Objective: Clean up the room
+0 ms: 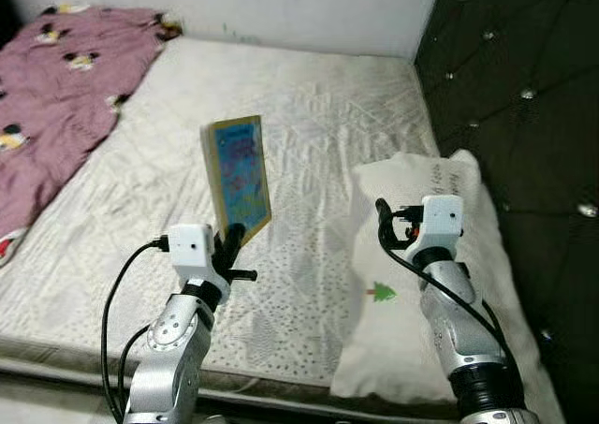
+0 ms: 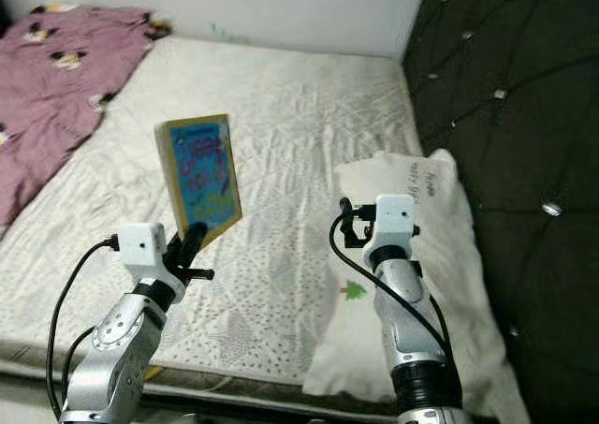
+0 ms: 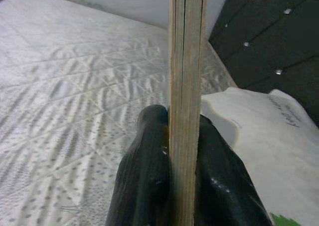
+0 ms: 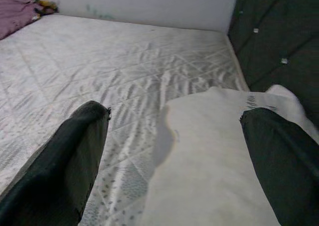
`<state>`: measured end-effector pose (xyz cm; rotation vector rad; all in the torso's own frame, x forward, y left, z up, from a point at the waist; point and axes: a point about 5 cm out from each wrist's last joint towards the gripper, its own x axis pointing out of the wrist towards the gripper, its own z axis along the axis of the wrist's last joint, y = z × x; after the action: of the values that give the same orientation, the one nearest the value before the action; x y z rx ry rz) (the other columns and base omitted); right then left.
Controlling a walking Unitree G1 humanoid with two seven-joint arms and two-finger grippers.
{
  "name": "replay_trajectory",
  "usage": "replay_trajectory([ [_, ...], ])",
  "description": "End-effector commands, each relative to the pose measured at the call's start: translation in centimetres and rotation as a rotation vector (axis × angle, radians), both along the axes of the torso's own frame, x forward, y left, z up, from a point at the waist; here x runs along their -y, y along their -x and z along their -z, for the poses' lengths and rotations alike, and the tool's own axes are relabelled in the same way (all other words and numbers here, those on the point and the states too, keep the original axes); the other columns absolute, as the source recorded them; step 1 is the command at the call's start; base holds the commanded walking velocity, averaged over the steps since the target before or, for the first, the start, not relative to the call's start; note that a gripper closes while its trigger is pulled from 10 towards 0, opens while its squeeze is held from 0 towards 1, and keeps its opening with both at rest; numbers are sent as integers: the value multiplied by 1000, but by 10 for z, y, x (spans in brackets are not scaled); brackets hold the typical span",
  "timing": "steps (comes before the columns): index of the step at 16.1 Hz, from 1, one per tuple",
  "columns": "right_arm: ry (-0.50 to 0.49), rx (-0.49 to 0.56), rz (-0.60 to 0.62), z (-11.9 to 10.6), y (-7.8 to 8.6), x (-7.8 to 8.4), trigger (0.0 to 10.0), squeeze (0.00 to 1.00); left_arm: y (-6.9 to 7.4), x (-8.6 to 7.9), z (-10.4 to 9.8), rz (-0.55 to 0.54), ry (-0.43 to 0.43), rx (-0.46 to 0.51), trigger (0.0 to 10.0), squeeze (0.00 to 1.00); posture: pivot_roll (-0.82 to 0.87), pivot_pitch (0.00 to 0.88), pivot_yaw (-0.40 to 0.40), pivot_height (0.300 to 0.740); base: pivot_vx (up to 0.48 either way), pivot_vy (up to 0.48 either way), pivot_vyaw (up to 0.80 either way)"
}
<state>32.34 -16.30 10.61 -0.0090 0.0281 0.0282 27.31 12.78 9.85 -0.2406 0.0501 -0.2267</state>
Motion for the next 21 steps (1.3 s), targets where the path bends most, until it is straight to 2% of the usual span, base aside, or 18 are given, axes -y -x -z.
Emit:
replay_trajectory([
  [1,2,-3,6,1,1,2,10000,0,-2,5,-8,19,3,37,10000,0,-21,129,-38,740,0,0,-712],
  [9,-3,2,-33,0,1,-4,10000,0,-2,-5,-7,-96,1,30,10000,0,-19,133,-43,740,0,0,0],
  [18,0,-3,-45,2,3,-4,10000,0,-3,-8,-4,-111,-29,11,10000,0,-19,133,-42,740,0,0,0],
  [21,0,-2,-51,2,3,-5,10000,0,-3,-8,-4,-115,-34,11,10000,0,-18,131,-43,707,0,0,0],
])
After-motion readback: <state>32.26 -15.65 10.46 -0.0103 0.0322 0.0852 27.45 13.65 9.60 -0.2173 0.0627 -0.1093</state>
